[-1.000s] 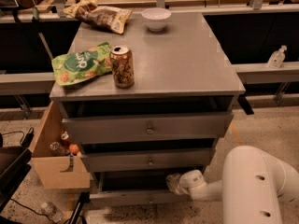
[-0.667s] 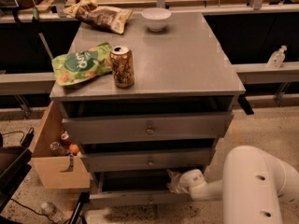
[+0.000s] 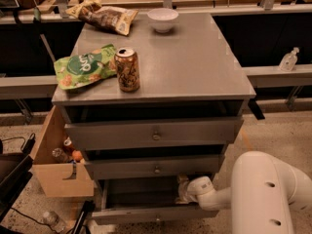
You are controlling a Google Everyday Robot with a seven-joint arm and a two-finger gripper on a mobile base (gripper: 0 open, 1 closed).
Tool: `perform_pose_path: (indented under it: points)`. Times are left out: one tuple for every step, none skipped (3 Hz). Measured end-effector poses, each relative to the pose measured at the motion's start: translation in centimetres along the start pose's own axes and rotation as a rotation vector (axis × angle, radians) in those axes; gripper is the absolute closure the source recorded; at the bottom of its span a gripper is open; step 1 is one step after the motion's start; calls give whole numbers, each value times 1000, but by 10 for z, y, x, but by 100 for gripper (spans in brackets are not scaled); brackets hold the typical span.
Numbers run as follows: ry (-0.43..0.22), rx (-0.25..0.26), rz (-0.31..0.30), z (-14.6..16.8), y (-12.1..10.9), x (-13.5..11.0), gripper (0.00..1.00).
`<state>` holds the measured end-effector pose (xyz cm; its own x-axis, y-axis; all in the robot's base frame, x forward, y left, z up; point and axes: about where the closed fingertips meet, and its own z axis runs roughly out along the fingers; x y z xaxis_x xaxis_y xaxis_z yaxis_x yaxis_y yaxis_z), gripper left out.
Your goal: Open bottom drawer
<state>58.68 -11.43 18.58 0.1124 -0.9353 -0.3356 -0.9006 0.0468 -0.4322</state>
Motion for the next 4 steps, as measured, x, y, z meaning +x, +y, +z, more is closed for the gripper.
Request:
perform_pose_path:
  points:
    - [-1, -1, 0, 1, 1, -1, 18]
    - [-3, -3, 0, 2, 2, -2, 42]
    - [-4, -4, 1, 2, 2, -3, 65]
    - [-1, -21, -10, 13, -6, -2, 88]
